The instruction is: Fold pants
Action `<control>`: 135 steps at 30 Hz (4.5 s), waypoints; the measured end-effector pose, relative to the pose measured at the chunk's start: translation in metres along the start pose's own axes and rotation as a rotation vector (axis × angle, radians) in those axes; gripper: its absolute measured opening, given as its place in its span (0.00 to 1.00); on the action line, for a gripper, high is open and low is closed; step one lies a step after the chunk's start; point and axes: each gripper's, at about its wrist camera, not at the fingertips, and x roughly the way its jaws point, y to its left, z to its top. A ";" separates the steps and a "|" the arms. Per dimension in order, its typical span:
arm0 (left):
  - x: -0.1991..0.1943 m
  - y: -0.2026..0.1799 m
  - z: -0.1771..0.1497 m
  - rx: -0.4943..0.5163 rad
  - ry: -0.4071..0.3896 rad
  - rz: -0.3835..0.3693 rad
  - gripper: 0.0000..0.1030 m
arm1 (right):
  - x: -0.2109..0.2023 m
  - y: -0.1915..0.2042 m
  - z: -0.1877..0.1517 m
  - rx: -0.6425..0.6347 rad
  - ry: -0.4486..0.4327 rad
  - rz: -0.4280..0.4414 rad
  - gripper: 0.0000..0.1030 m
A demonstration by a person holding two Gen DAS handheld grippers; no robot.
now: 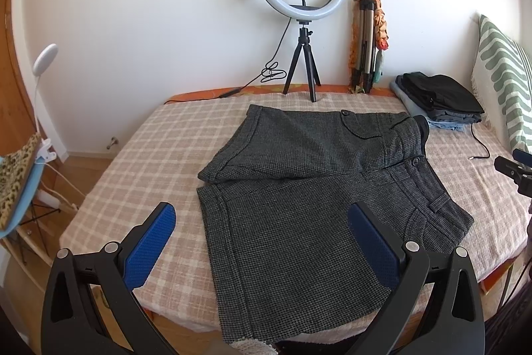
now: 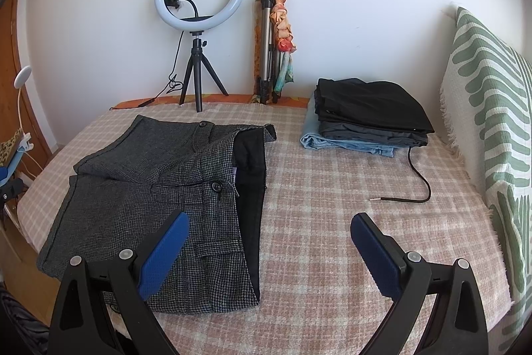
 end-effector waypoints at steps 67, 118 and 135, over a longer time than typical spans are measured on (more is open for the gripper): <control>-0.001 0.002 -0.003 0.015 -0.002 -0.011 1.00 | 0.001 0.002 -0.005 -0.009 0.003 0.042 0.96; 0.026 -0.025 -0.092 0.423 0.356 -0.384 0.54 | 0.060 0.087 -0.096 -0.792 0.221 0.242 0.39; 0.039 -0.031 -0.103 0.546 0.313 -0.268 0.62 | 0.042 0.097 -0.036 -0.610 0.091 0.301 0.08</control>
